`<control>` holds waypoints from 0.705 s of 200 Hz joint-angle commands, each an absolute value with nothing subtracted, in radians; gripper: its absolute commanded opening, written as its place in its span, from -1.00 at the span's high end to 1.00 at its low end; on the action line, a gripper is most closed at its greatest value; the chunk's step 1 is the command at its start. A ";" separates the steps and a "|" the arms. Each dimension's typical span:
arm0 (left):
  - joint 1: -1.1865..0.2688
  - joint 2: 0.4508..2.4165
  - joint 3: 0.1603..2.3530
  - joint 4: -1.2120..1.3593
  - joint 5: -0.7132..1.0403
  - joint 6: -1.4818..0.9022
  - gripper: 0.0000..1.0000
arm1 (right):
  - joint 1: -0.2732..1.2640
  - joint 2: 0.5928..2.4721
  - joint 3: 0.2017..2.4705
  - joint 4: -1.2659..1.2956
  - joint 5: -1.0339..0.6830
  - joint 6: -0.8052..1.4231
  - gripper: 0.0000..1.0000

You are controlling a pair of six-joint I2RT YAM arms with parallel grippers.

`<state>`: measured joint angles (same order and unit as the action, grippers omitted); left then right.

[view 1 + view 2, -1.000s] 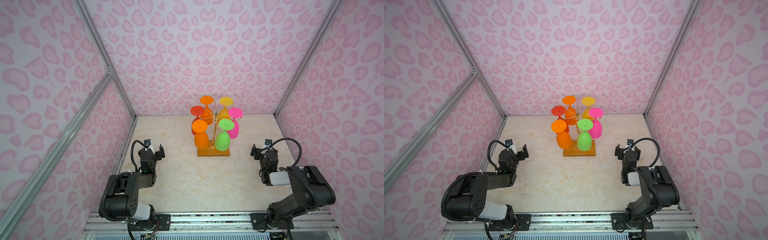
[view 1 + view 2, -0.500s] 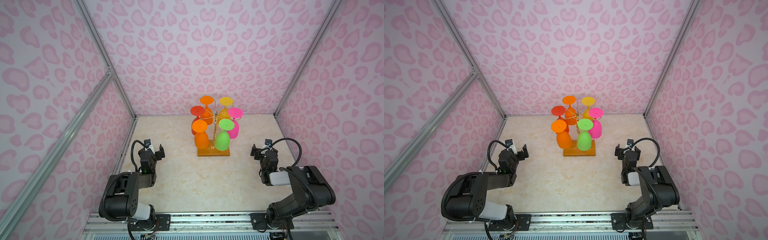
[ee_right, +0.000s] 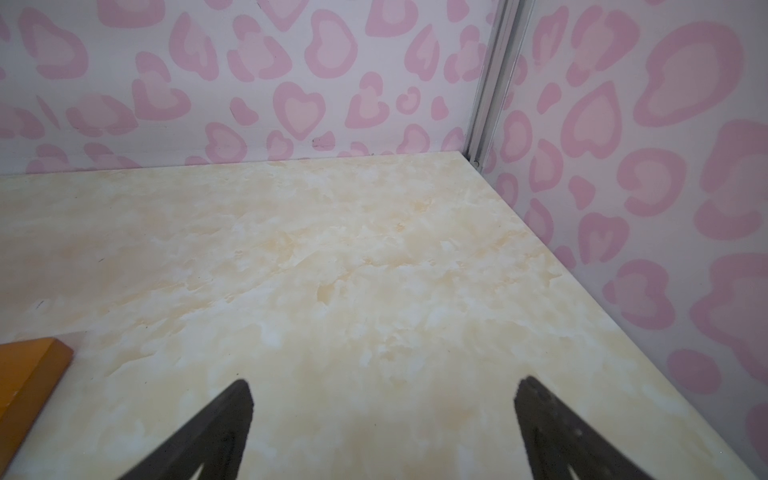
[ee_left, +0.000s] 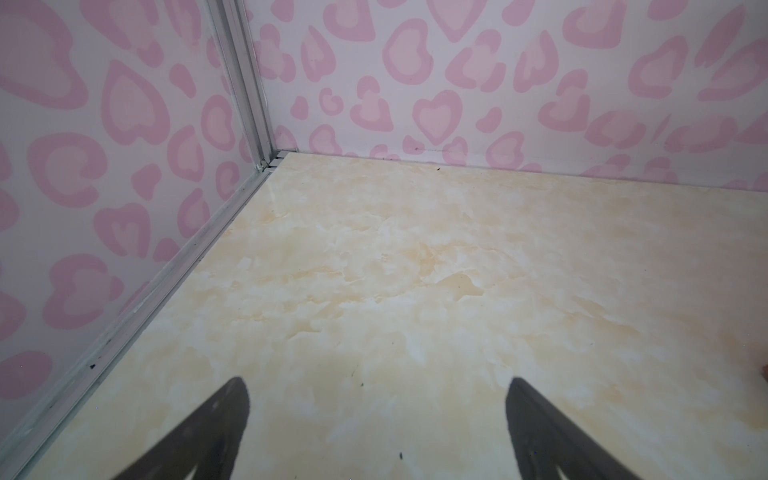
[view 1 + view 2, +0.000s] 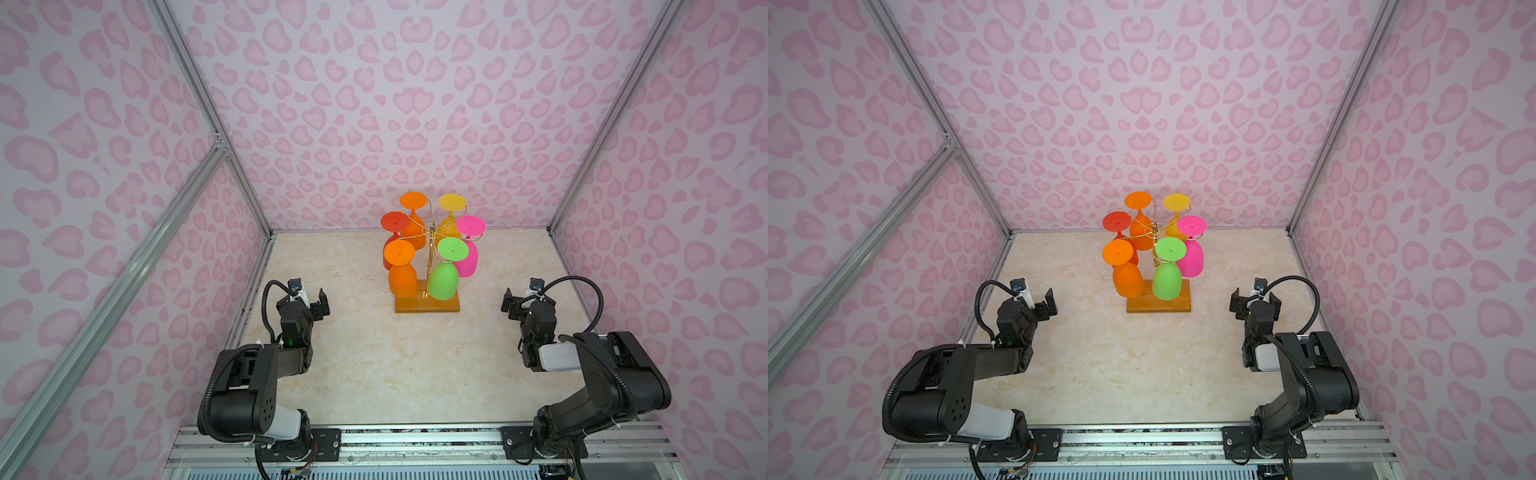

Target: Take the wine glass off the wine glass rack

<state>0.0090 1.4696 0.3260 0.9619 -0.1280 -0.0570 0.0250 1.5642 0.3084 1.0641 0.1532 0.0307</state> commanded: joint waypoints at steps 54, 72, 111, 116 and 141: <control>0.008 1.375 0.381 0.822 -0.152 -0.064 -0.95 | 0.027 1.461 0.340 0.944 0.170 0.024 -0.98; 0.005 1.337 0.387 0.781 -0.157 -0.061 -0.95 | 0.030 1.408 0.361 0.865 0.175 0.019 -0.98; -0.008 1.234 0.410 0.728 -0.193 -0.080 -0.96 | 0.035 1.272 0.433 0.683 0.154 0.108 -0.98; -0.009 1.216 0.417 0.721 -0.192 -0.093 -0.96 | 0.035 1.250 0.449 0.654 0.134 0.122 -0.97; -0.011 1.133 0.469 0.656 -0.156 -0.173 -0.96 | 0.035 1.172 0.570 0.447 0.050 0.198 -0.98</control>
